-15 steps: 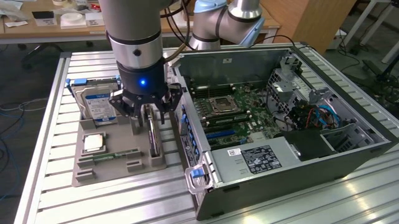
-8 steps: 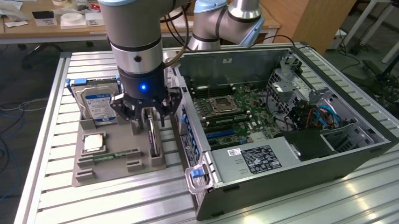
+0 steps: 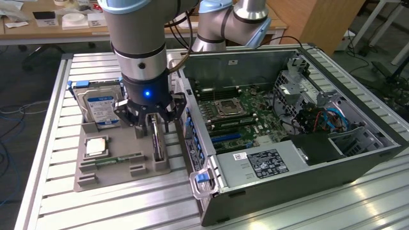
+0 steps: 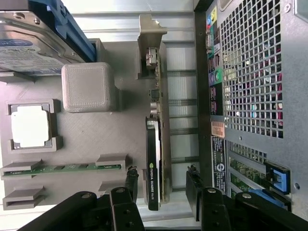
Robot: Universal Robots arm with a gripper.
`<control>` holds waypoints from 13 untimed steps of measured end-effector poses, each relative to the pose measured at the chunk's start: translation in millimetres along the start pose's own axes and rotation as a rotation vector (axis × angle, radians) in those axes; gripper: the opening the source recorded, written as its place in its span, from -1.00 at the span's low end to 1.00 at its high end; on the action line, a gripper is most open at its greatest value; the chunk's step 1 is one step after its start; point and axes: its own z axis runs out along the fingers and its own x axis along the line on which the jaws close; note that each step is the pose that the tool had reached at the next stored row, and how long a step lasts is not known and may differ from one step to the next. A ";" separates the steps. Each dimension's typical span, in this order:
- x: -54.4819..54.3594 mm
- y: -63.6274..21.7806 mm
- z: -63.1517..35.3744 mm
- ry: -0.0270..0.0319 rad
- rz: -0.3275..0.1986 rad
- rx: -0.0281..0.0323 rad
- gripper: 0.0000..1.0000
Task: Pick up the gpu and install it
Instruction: 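Pick up the gpu and move the gpu toward the slot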
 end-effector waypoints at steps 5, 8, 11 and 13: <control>0.0 0.0 0.4 -0.0003 0.000 -0.0003 0.06; 0.1 -0.1 2.7 -0.0003 0.000 -0.0002 0.06; 0.3 -0.3 6.3 -0.0003 0.000 -0.0003 0.06; 0.5 -0.4 8.6 -0.0002 0.000 -0.0002 0.06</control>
